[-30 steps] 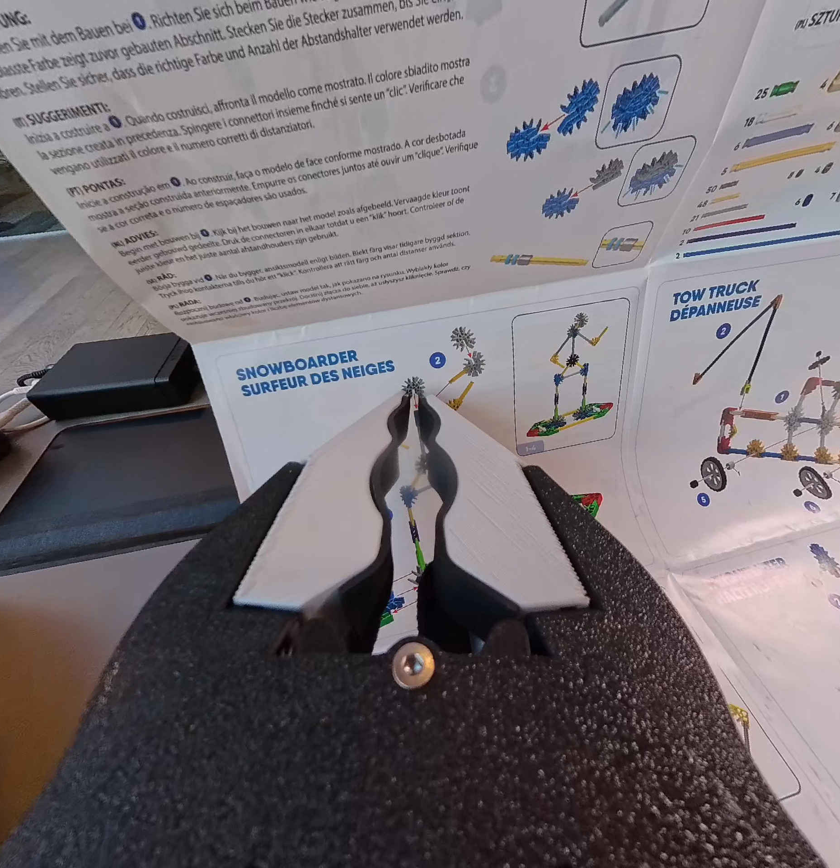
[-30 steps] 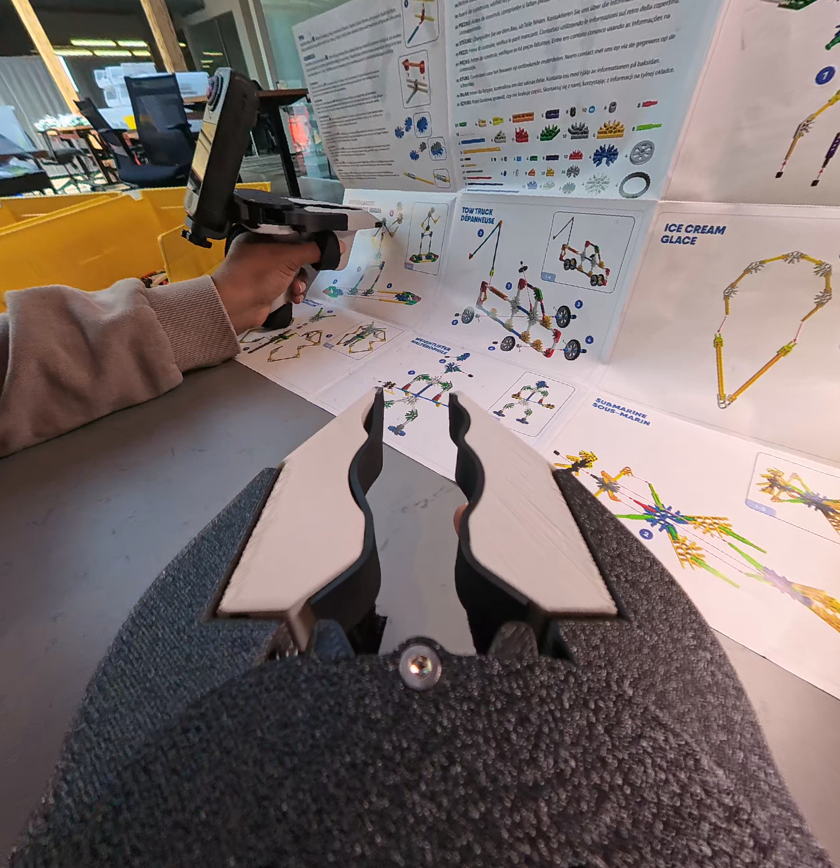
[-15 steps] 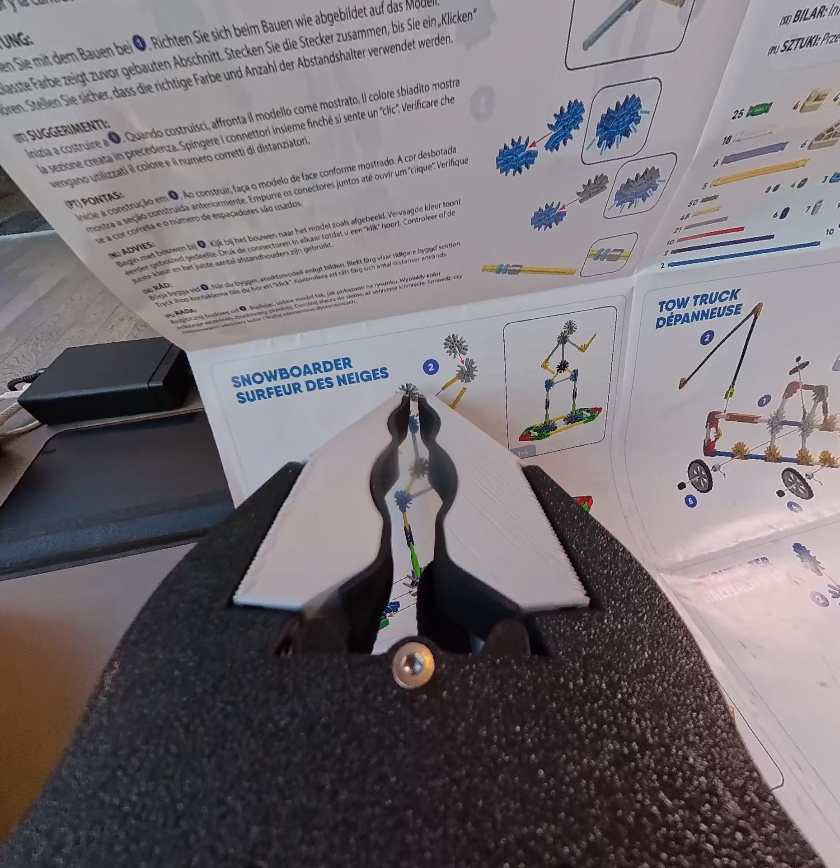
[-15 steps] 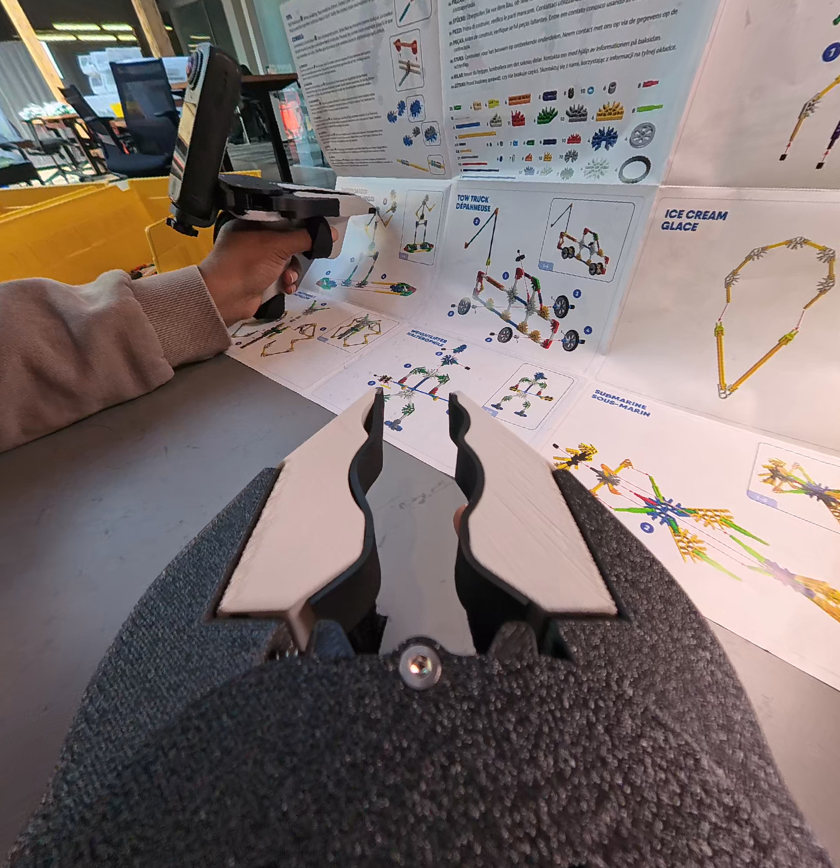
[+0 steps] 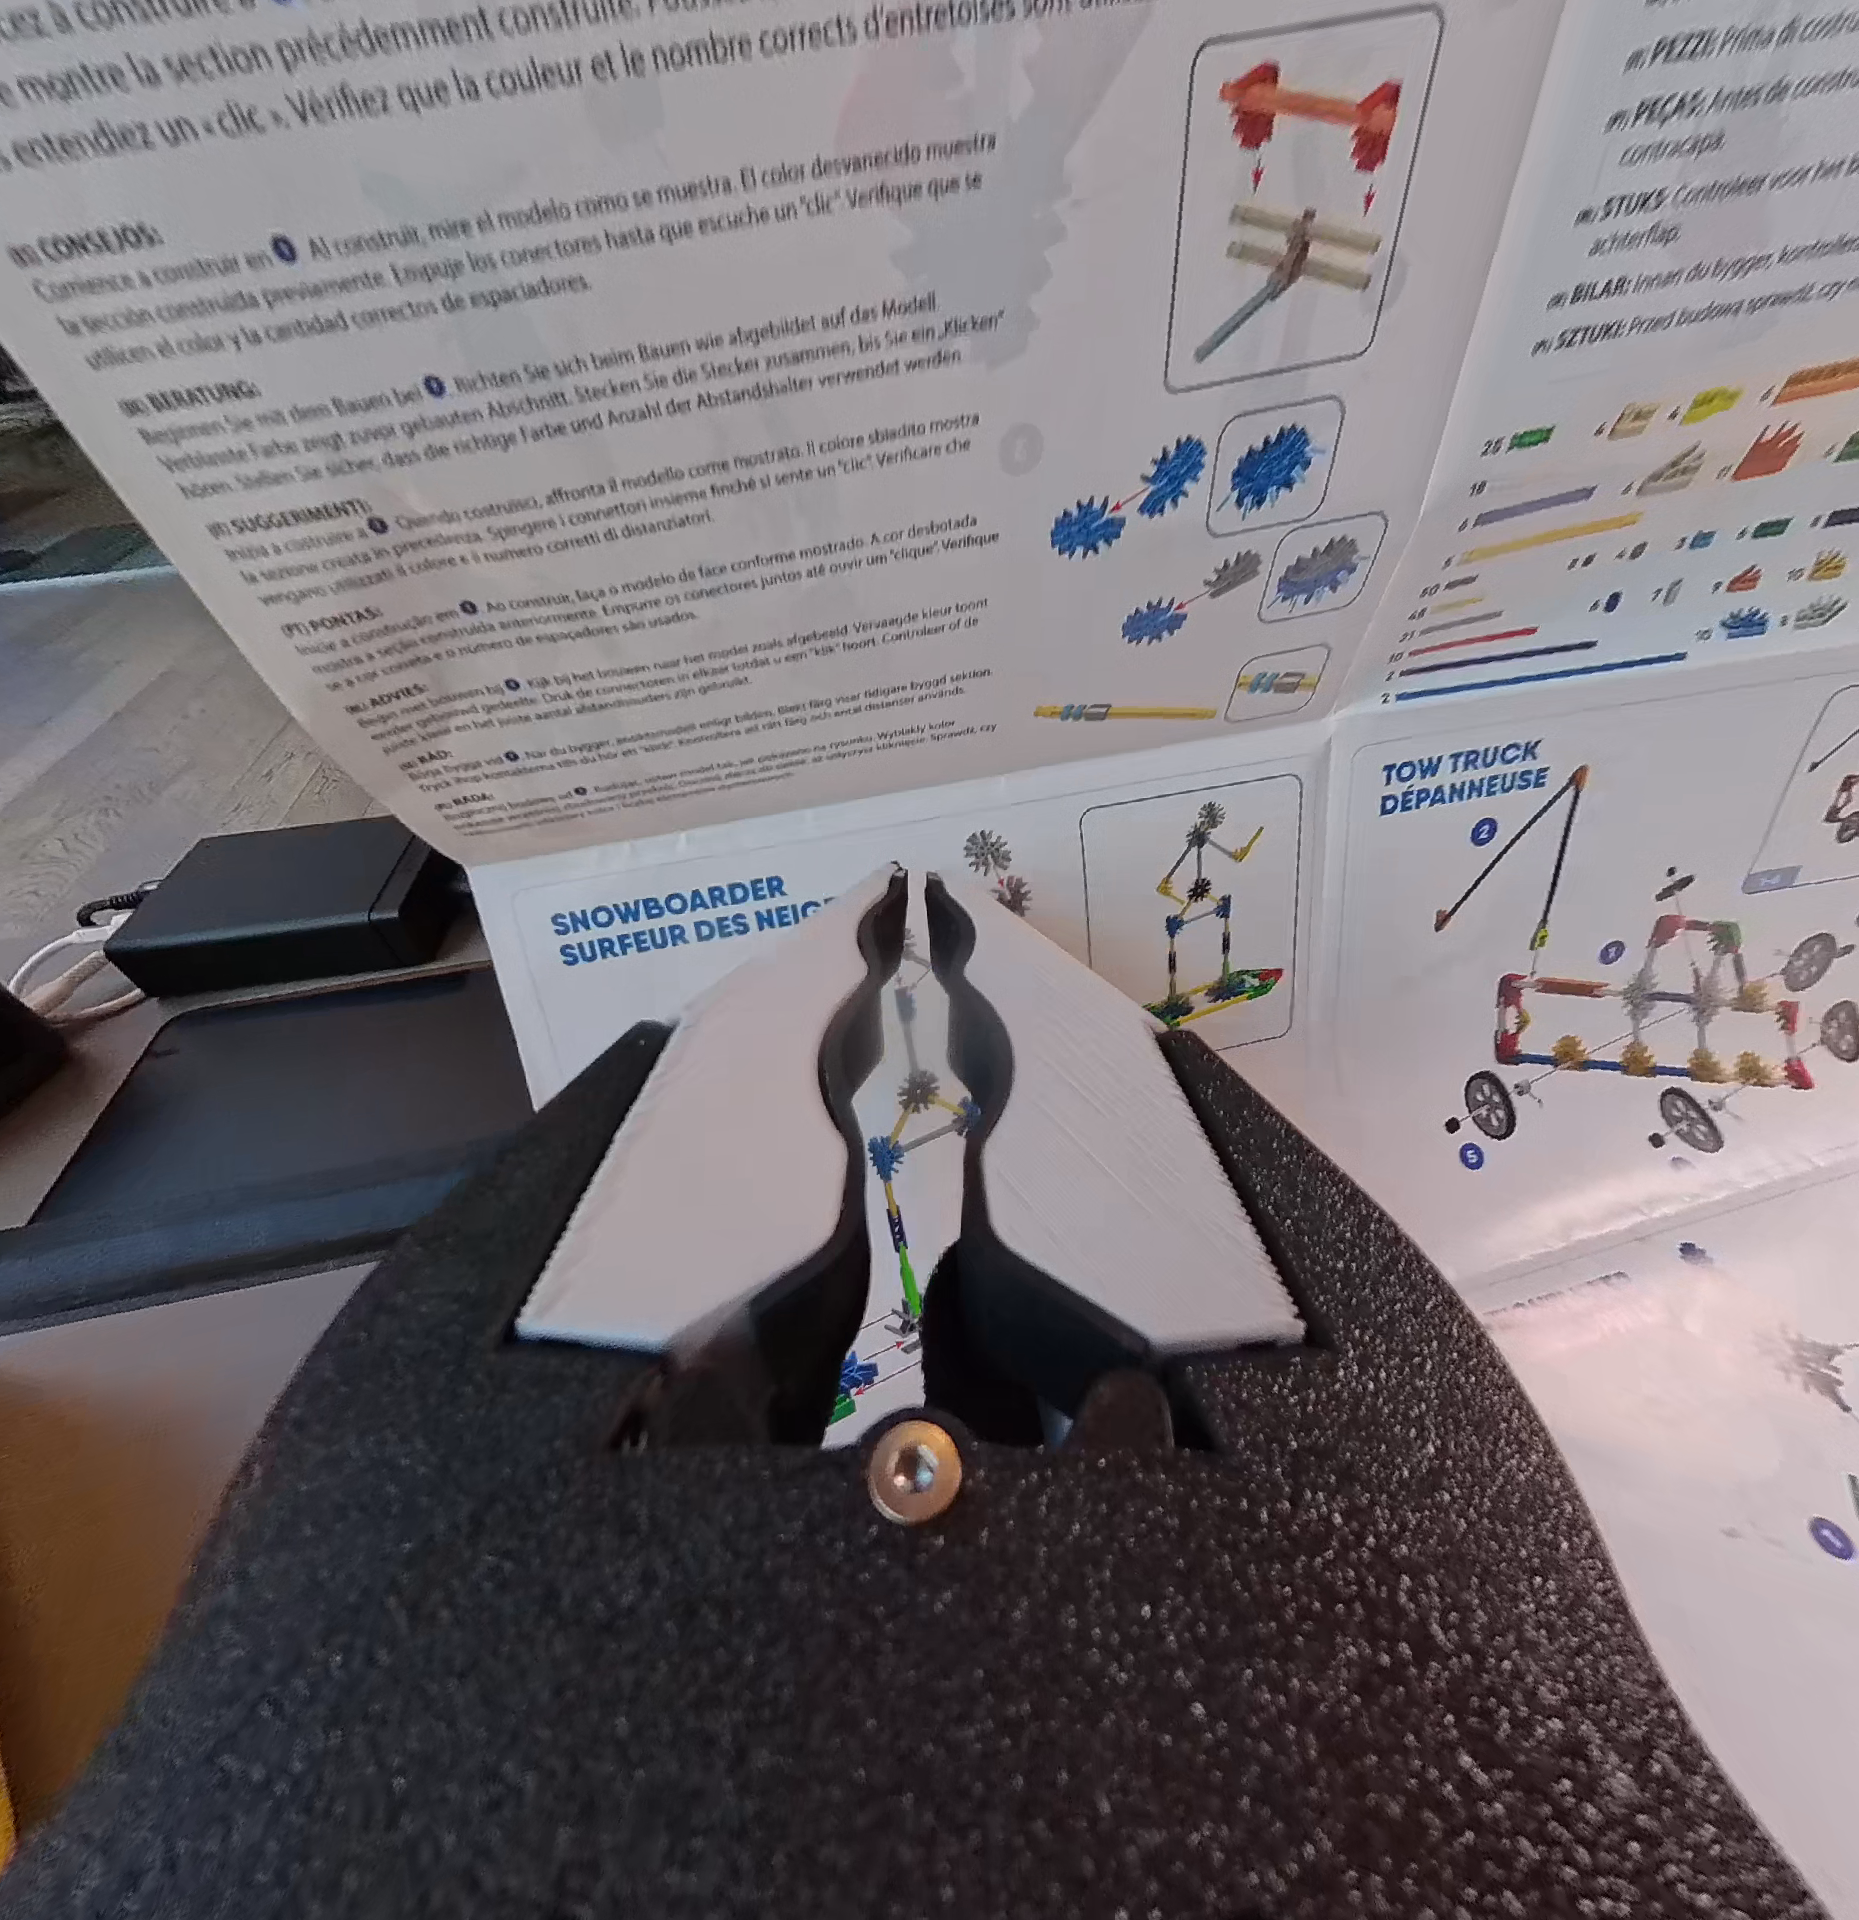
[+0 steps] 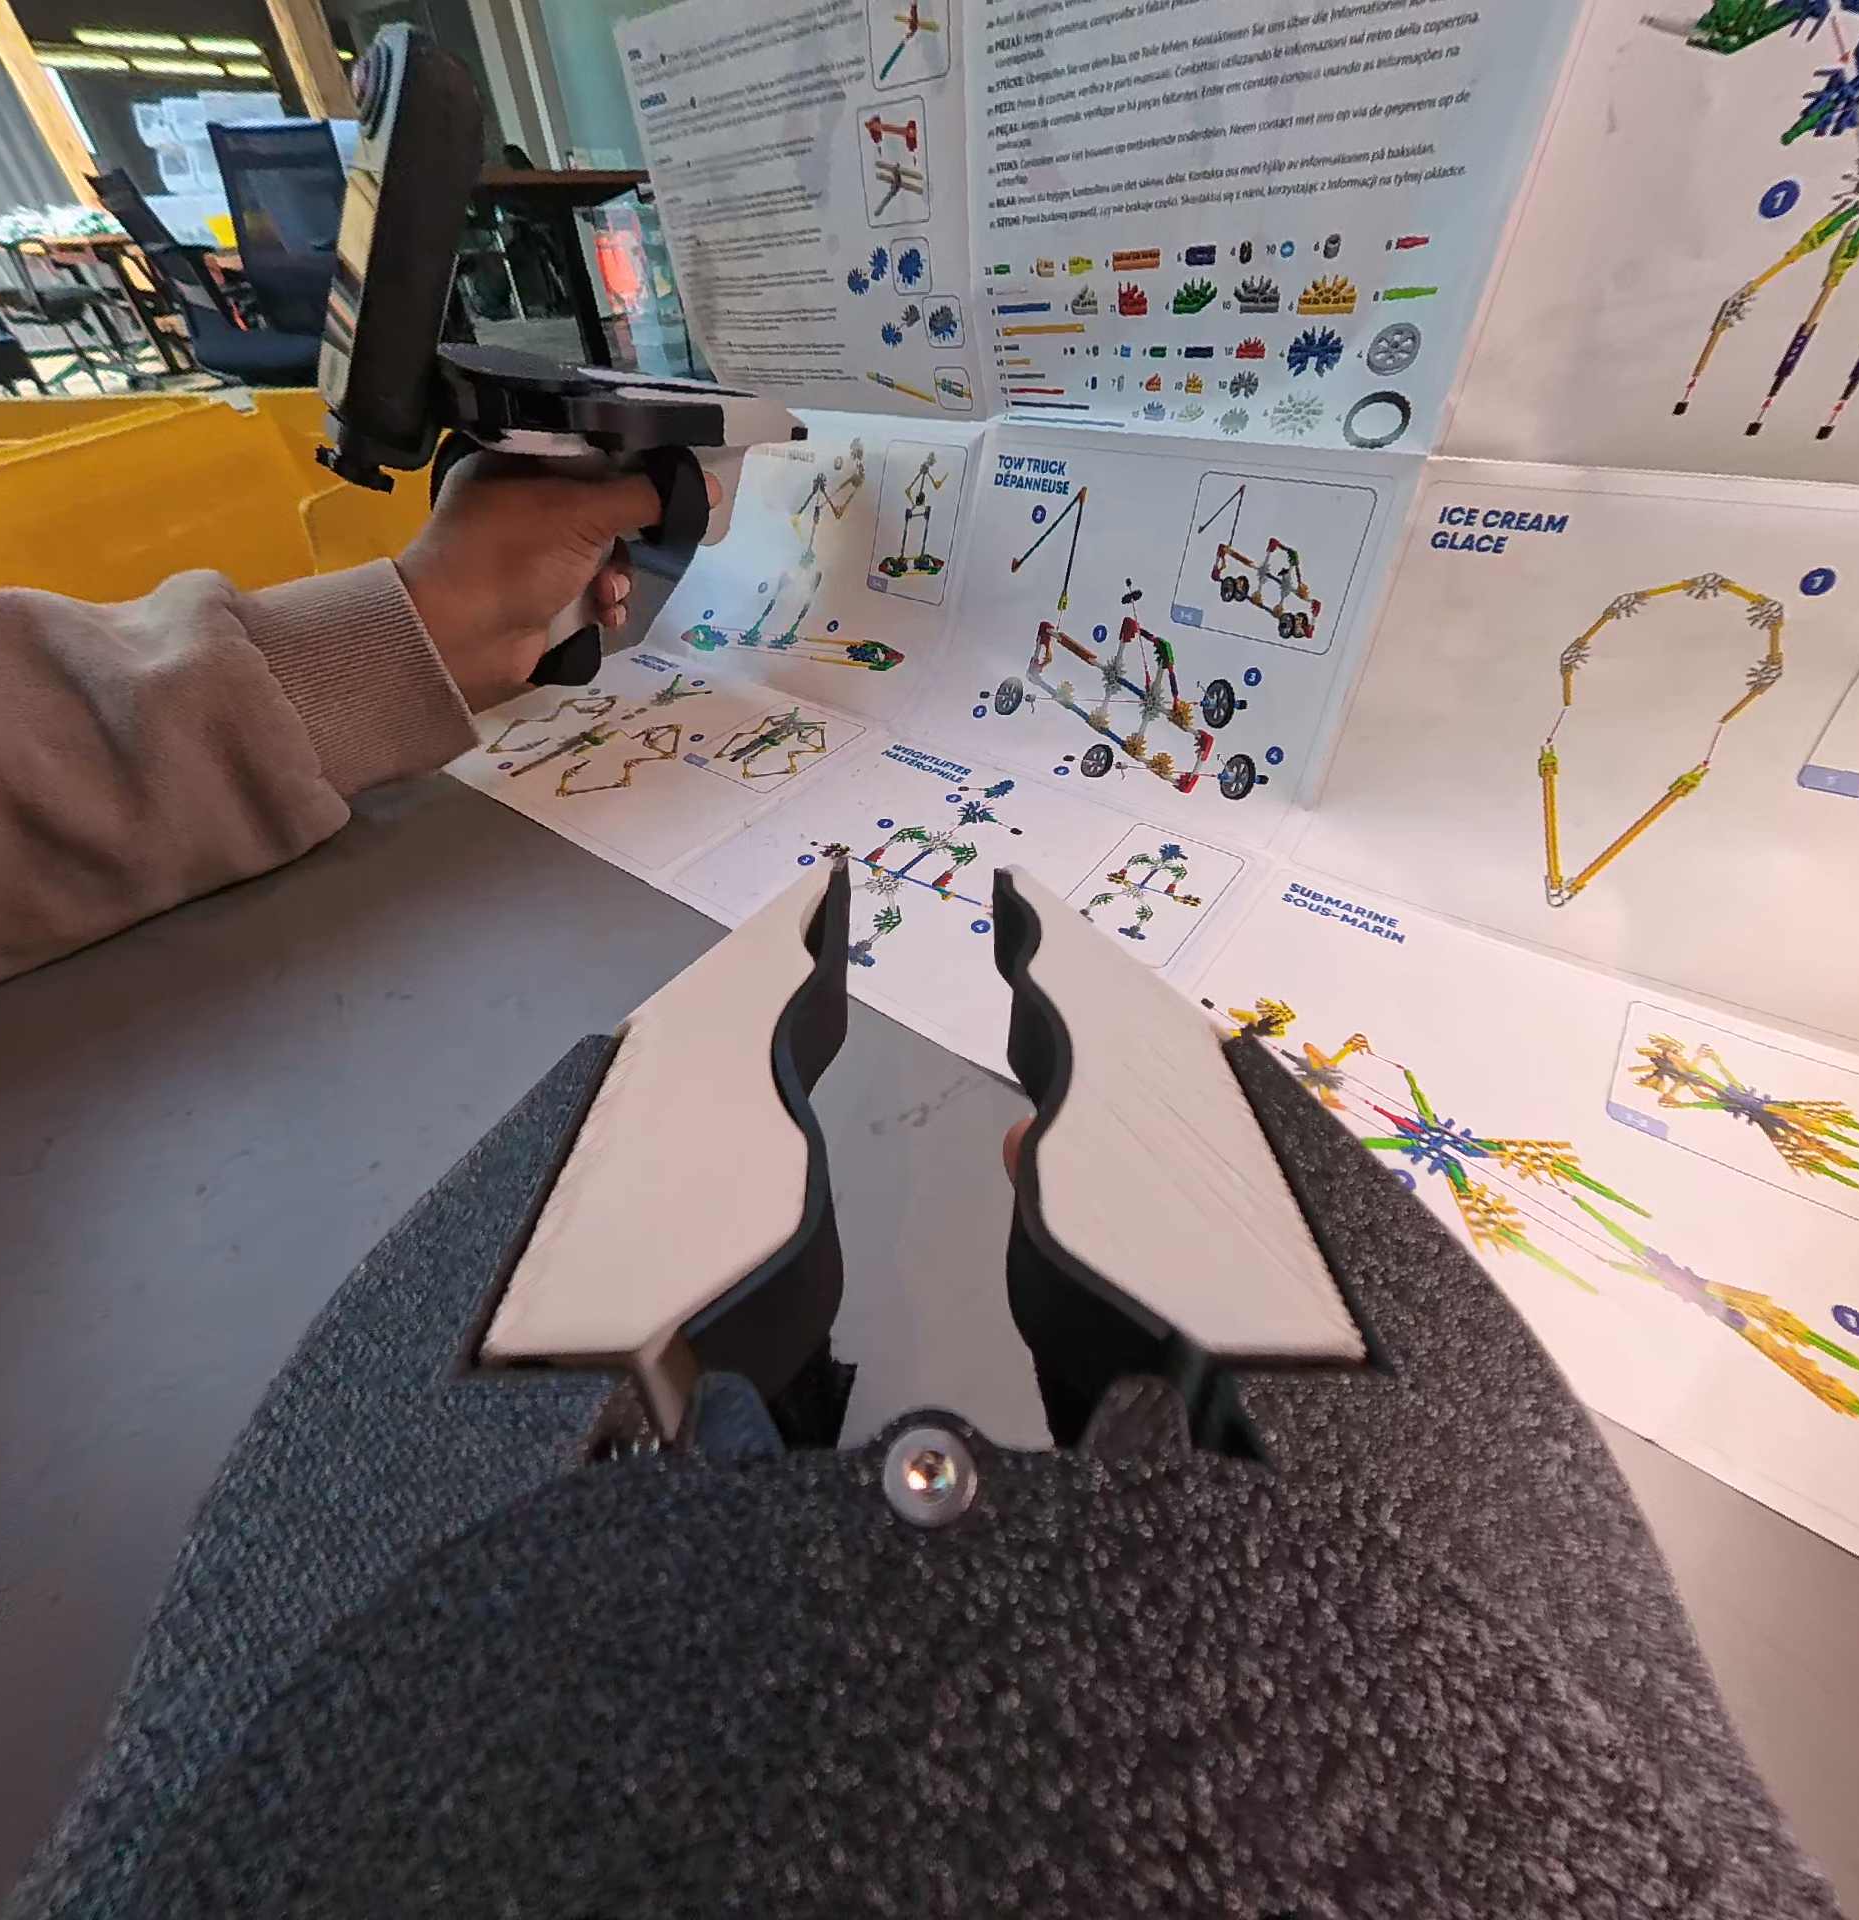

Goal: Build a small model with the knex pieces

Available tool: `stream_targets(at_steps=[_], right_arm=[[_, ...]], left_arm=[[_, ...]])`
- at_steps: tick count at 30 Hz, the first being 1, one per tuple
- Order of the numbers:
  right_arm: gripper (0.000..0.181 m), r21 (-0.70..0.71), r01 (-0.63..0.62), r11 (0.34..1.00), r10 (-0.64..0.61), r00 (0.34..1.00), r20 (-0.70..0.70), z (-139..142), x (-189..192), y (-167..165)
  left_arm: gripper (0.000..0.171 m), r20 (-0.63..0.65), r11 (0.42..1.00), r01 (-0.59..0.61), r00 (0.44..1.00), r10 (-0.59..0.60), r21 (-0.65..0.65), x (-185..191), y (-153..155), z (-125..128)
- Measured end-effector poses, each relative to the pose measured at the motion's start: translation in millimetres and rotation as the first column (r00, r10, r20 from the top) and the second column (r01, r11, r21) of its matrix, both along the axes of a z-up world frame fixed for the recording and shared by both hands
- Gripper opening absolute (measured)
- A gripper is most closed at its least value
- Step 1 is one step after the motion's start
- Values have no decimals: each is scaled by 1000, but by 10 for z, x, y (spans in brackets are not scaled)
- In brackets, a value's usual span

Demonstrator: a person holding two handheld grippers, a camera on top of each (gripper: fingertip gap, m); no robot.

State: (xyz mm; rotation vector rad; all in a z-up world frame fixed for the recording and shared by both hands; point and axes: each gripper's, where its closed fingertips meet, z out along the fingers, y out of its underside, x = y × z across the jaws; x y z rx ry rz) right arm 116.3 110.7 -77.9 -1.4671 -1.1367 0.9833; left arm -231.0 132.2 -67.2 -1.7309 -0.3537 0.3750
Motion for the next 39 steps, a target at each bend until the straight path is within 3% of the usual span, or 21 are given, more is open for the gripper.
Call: stream_targets(at_steps=[4,7,9,11,14,16,18,19,24,29,33,39], right_arm=[[27,104,92,990,-93,996,3,269,242,290],[50,256,158,954,-209,960,185,389,761,814],[60,351,105,931,-253,878,408,242,1244,1174],[81,300,12,954,-208,746,632,-77,1698,1437],[88,239,-65,969,-158,582,798,-416,2102,1786],[80,219,-93,971,-151,471,869,-592,2277,1969],[46,200,-120,972,-138,396,908,-705,2367,2038],[39,221,-144,965,-151,386,910,-697,2367,2068],[36,184,-100,978,-149,286,947,-697,2417,1926],[36,161,29,987,-163,249,955,-688,2453,1517],[37,163,103,981,-184,255,949,-653,2473,1191],[36,133,153,979,-180,351,919,-433,2313,902]], left_arm=[[4,17,998,63,998,-63,27,185,-4,206],[5,1,989,151,989,-151,10,429,-87,355],[6,-7,973,229,973,-229,-1,651,-228,441],[6,1,954,300,954,-300,-24,879,-435,455],[7,28,915,396,918,-395,-77,1212,-788,325],[7,41,887,441,897,-440,-134,1402,-1002,143],[9,65,848,481,875,-480,-221,1568,-1168,-106],[10,65,833,488,870,-489,-261,1619,-1227,-219],[10,71,781,501,855,-514,-372,1724,-1289,-562],[12,98,747,516,844,-527,-420,1759,-1196,-749],[12,88,729,527,831,-549,-436,1804,-1196,-807],[12,99,729,537,828,-552,-423,1805,-1207,-806]])
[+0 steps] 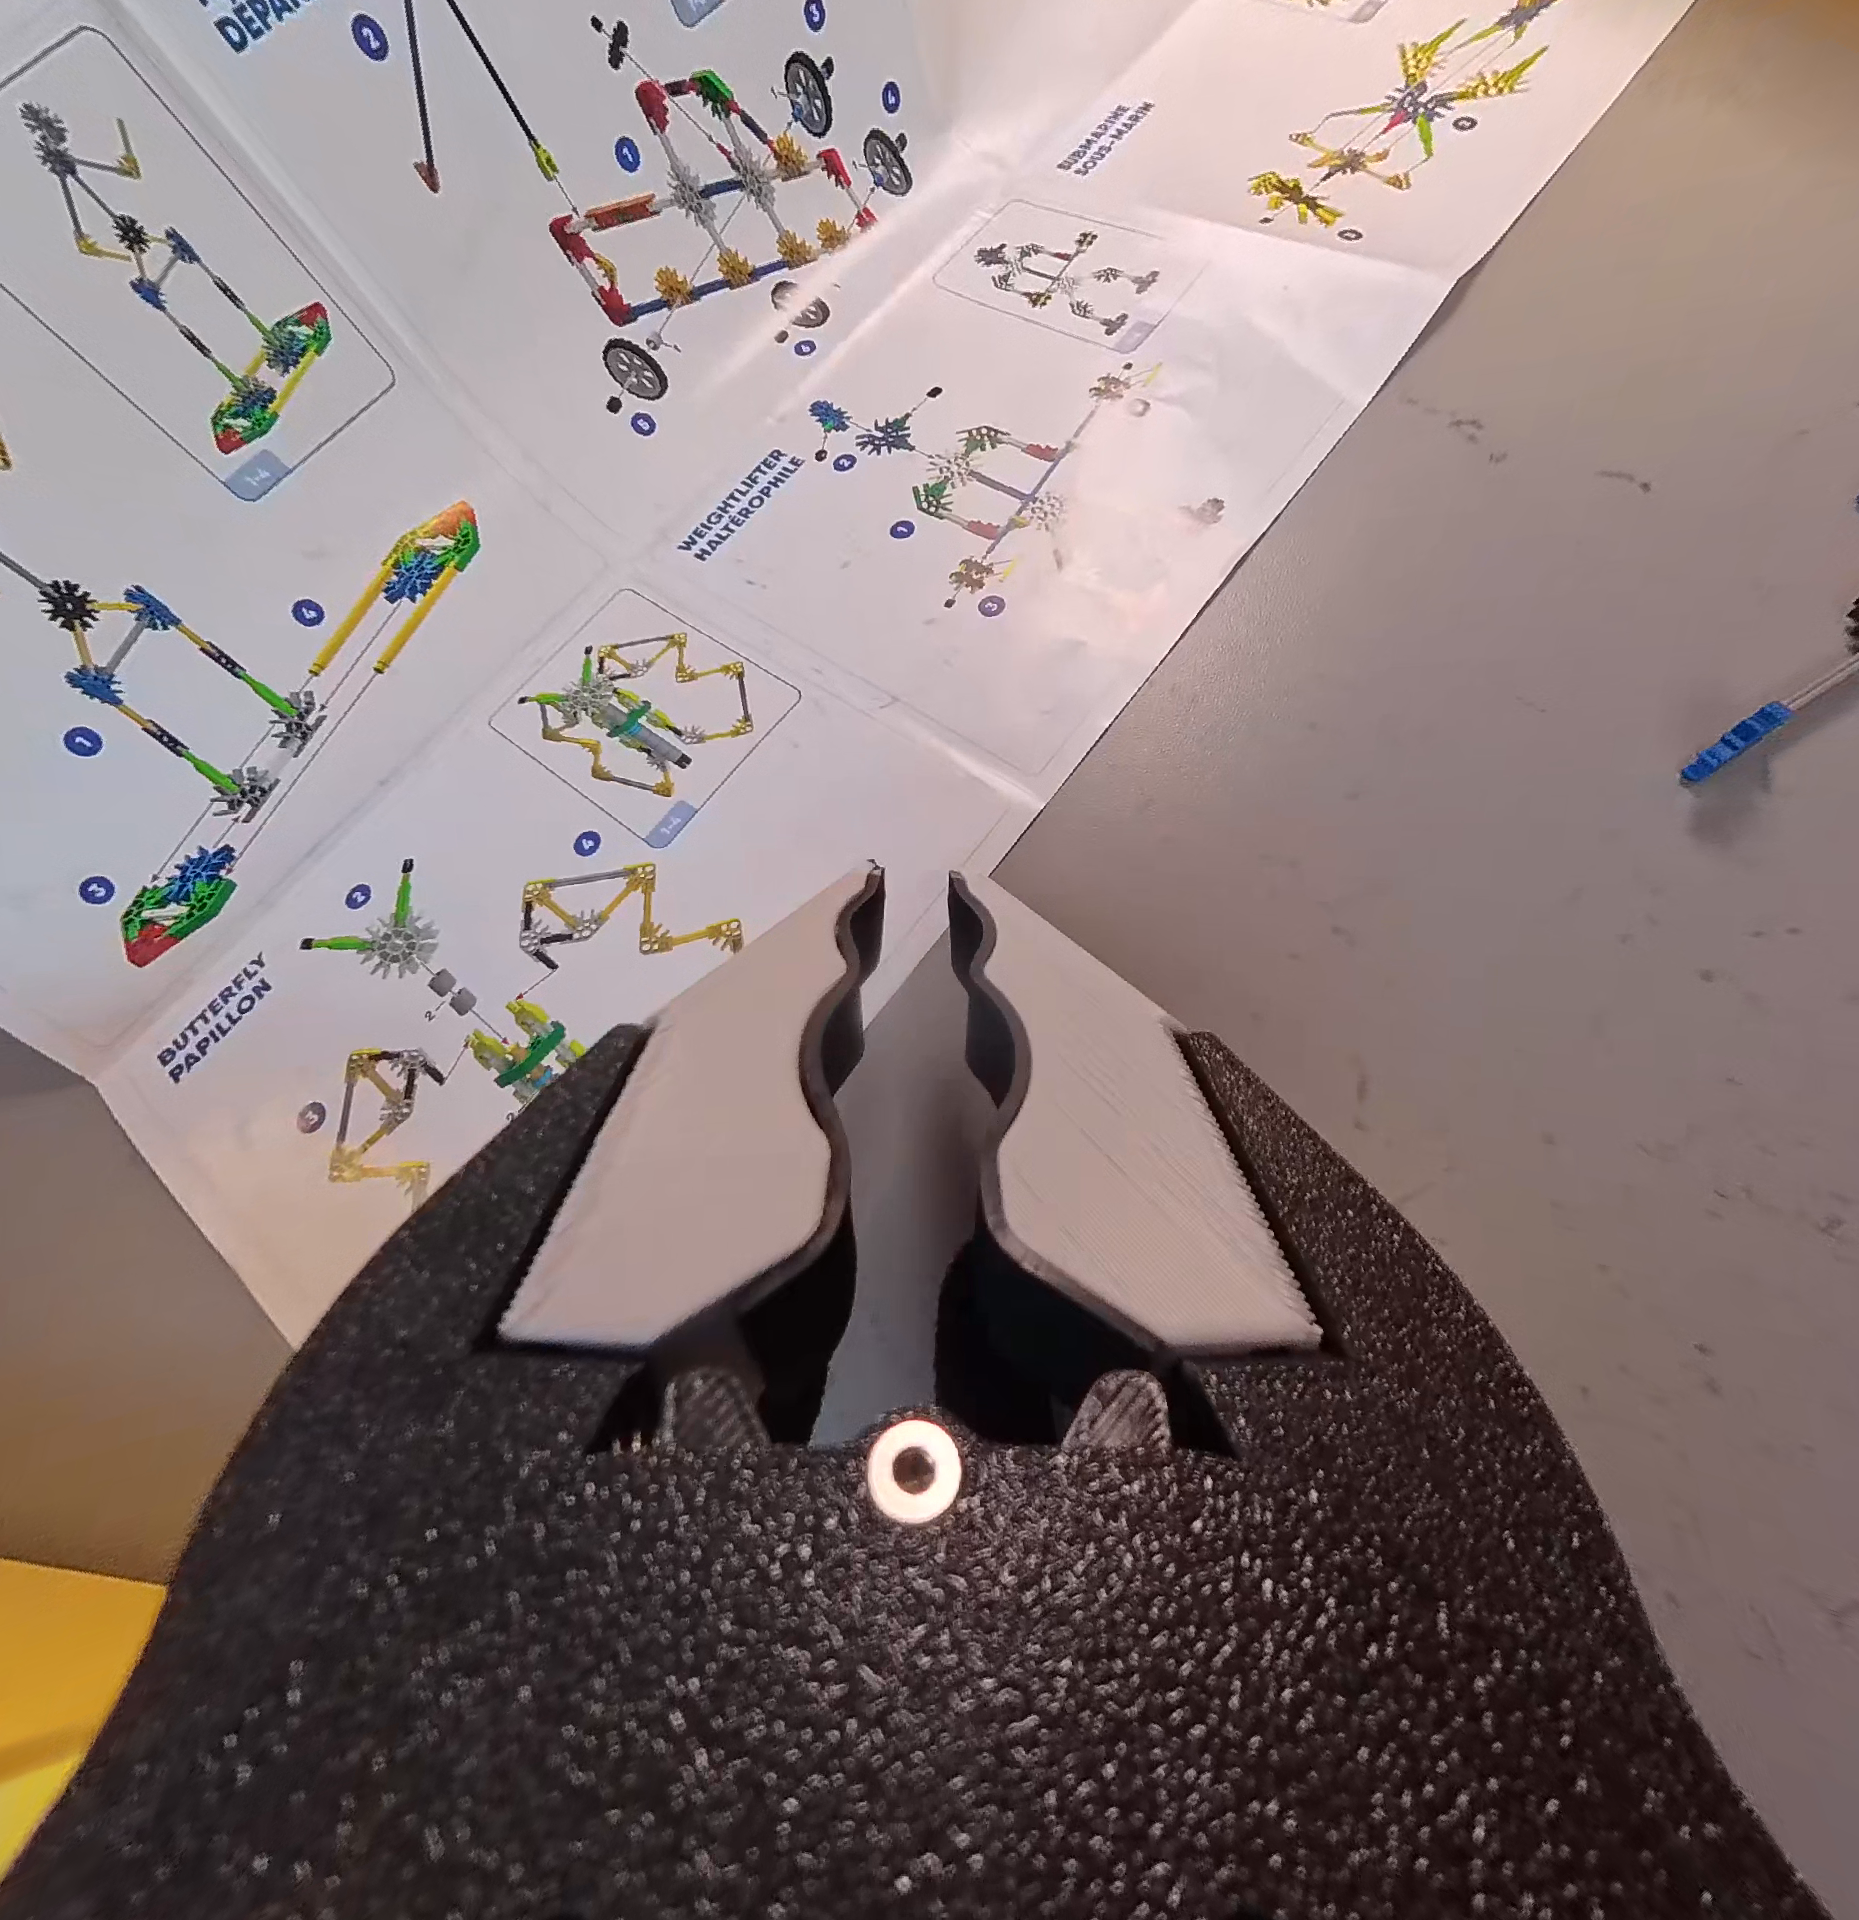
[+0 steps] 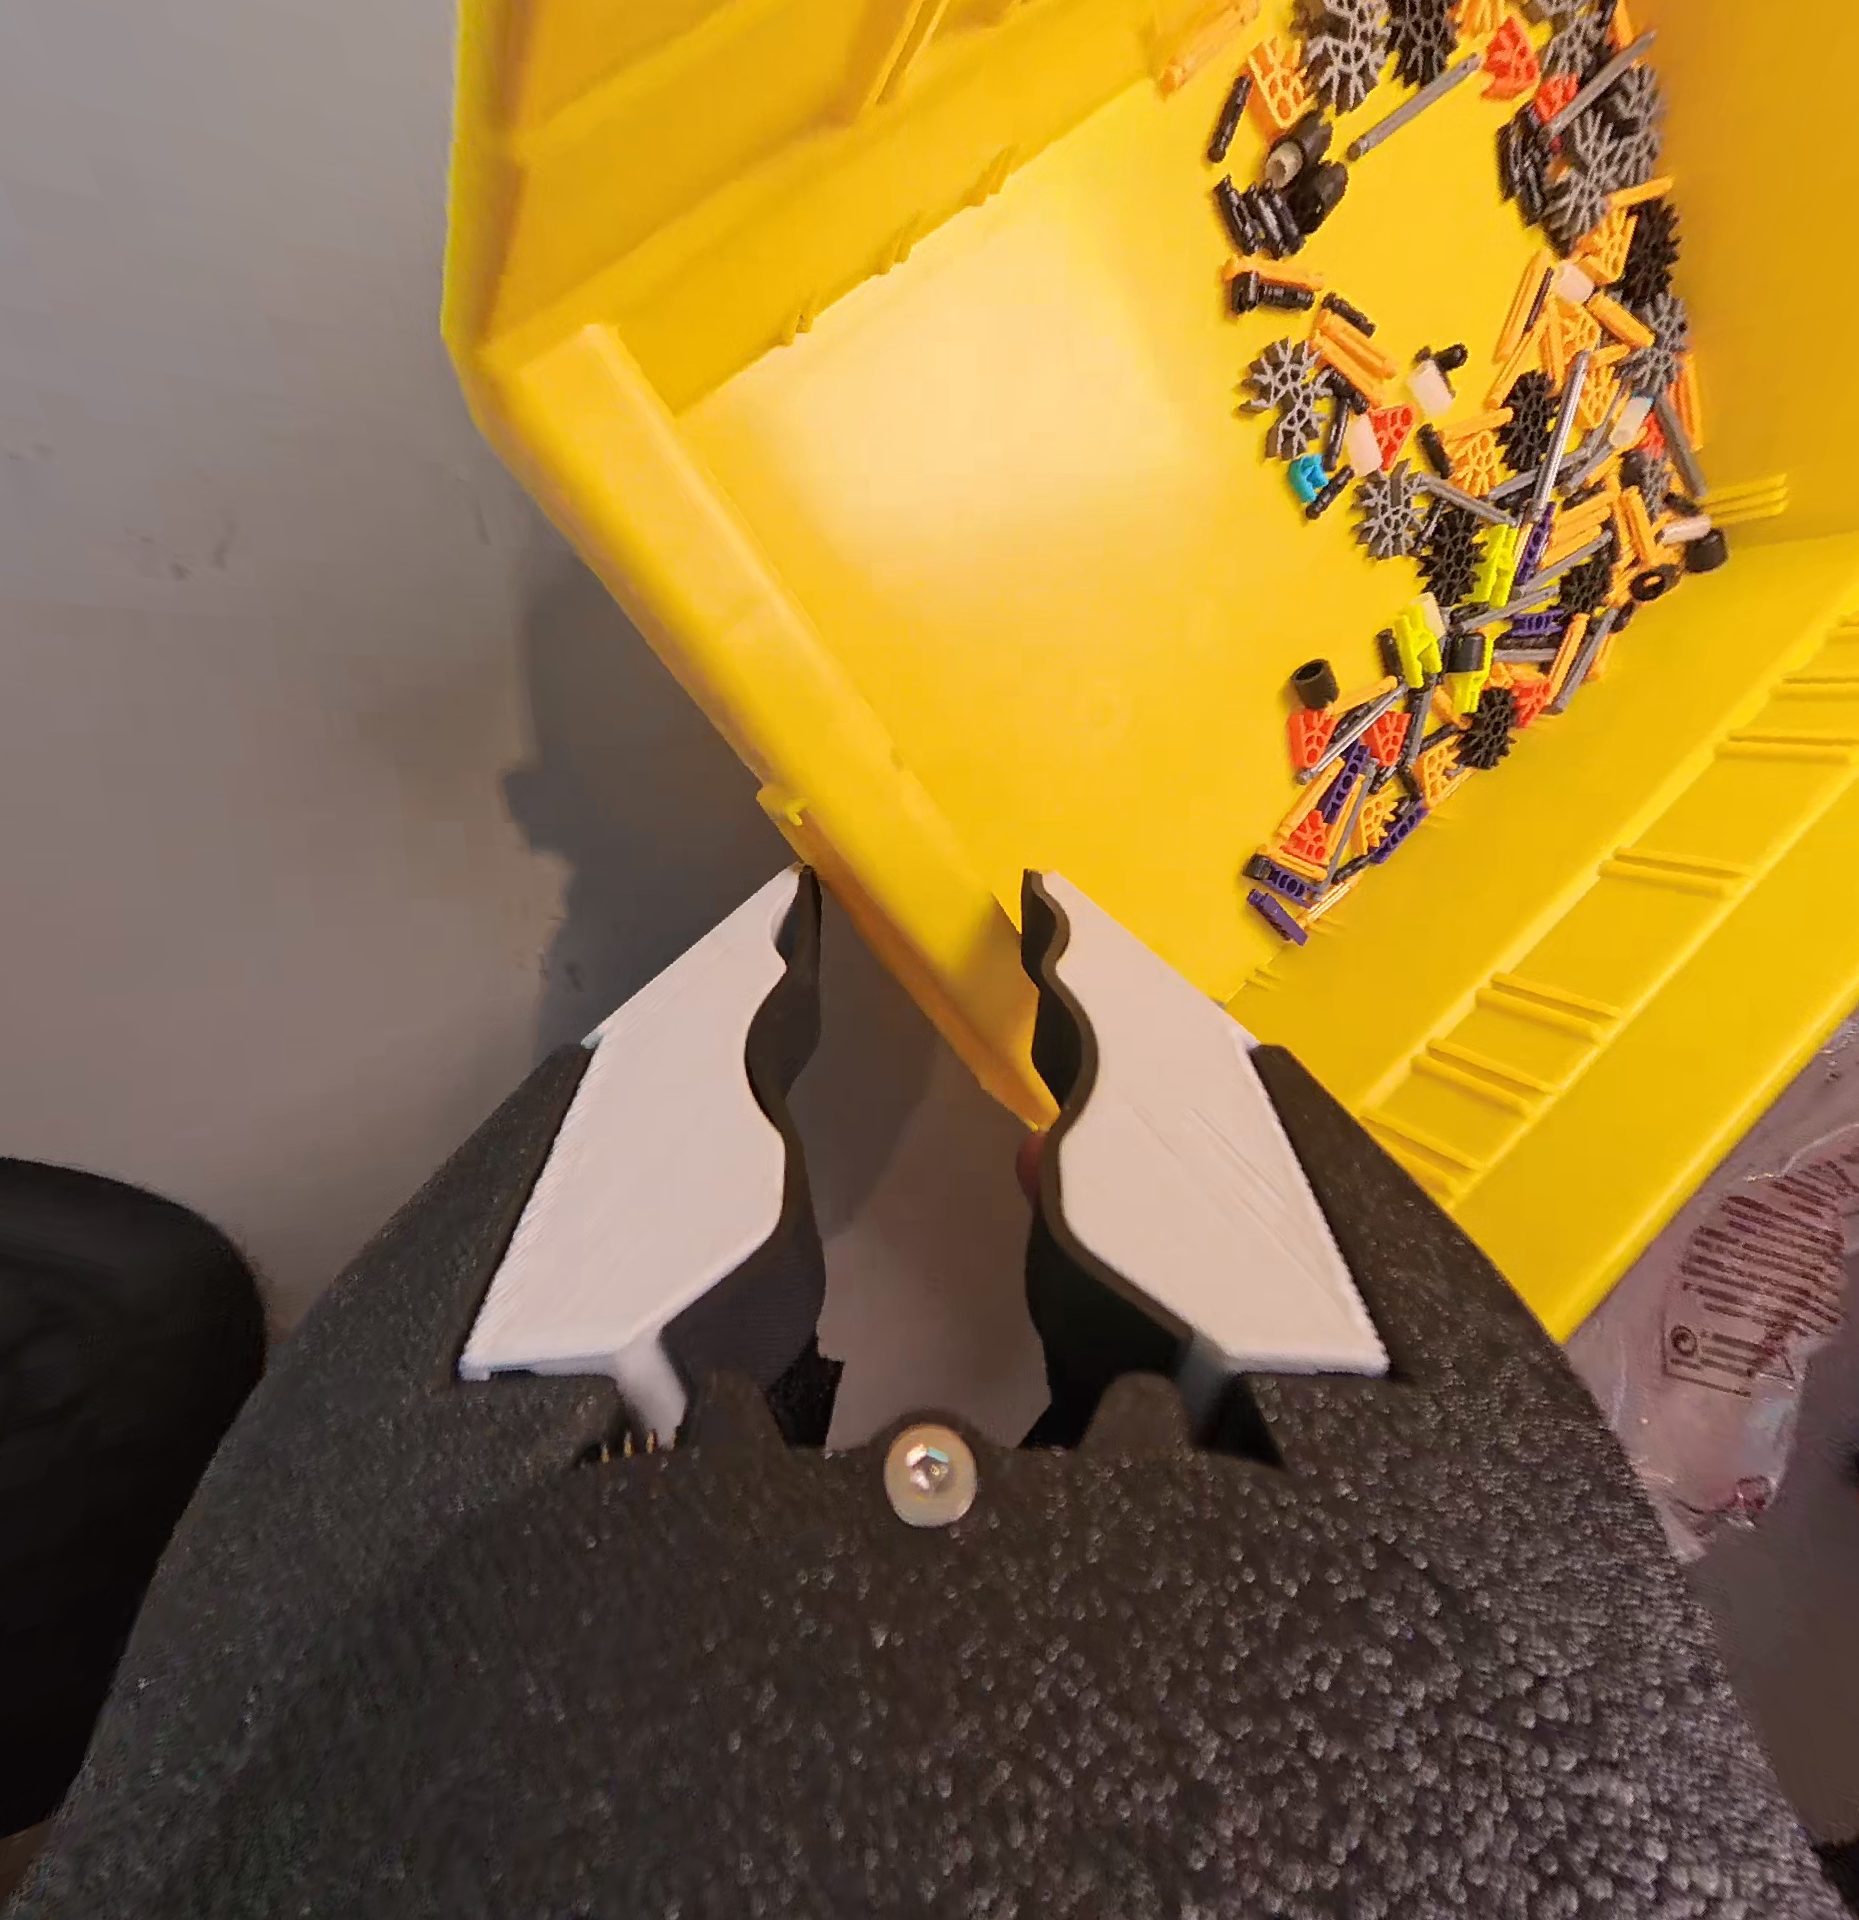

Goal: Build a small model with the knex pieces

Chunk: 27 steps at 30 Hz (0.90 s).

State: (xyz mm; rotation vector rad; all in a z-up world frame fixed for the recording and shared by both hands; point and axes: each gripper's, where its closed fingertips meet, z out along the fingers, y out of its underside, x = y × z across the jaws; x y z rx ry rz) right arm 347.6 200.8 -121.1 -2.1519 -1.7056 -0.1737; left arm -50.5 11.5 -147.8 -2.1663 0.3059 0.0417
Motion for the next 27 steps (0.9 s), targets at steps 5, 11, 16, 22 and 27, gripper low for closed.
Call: stream_targets(at_steps=[5,11,16,22,27], right_arm=[[32,2,10,1000,-10,998,-64,84,-320,-328],[29,6,-34,999,34,999,-32,-268,-542,-758],[34,65,-63,996,67,996,-57,-249,-588,-708],[42,-83,-103,991,55,891,-452,523,-812,-405],[33,-94,-61,994,14,898,-441,481,-930,418]], left_arm=[[12,-4,1000,7,1000,-7,12,14,-16,20],[12,-2,1000,17,1000,-17,22,45,-48,29],[12,10,999,23,1000,-24,23,77,-48,25],[13,27,999,17,999,-19,46,82,-52,67],[14,36,999,-6,999,4,48,17,-55,80]])
